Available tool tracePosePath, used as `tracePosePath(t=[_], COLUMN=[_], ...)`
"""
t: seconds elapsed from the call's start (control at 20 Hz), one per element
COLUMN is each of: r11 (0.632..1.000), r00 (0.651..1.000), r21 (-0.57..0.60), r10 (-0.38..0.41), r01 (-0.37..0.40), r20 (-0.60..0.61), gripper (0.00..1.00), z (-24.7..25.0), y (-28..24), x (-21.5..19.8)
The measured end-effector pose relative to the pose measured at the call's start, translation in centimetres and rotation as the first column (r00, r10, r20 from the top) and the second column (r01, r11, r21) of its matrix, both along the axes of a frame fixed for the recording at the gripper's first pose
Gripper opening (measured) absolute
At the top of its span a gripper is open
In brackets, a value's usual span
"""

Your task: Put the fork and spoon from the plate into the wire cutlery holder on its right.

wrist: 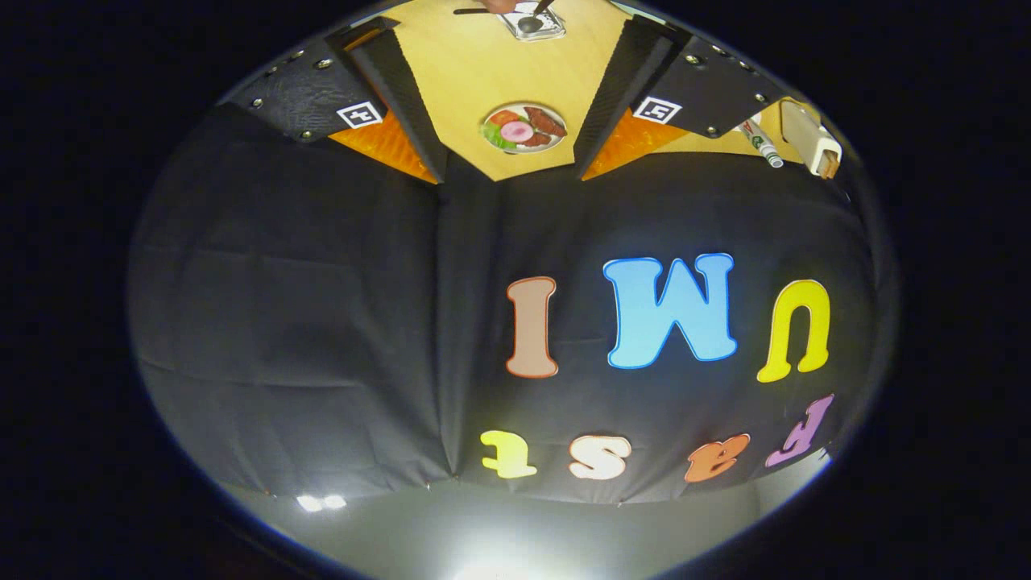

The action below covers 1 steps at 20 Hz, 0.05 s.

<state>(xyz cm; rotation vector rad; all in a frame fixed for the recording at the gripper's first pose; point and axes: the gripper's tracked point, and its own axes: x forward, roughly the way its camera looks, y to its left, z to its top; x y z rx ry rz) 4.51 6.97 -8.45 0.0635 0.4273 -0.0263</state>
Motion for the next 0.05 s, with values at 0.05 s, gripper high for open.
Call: tracePosePath(t=[0.05], r11=[1.0], r00=[1.0], r21=[0.005], r10=[0.01], r01=[-0.01], r20=[0.006], gripper=[0.97], z=[0.42], y=[0.81], x=[0.01])
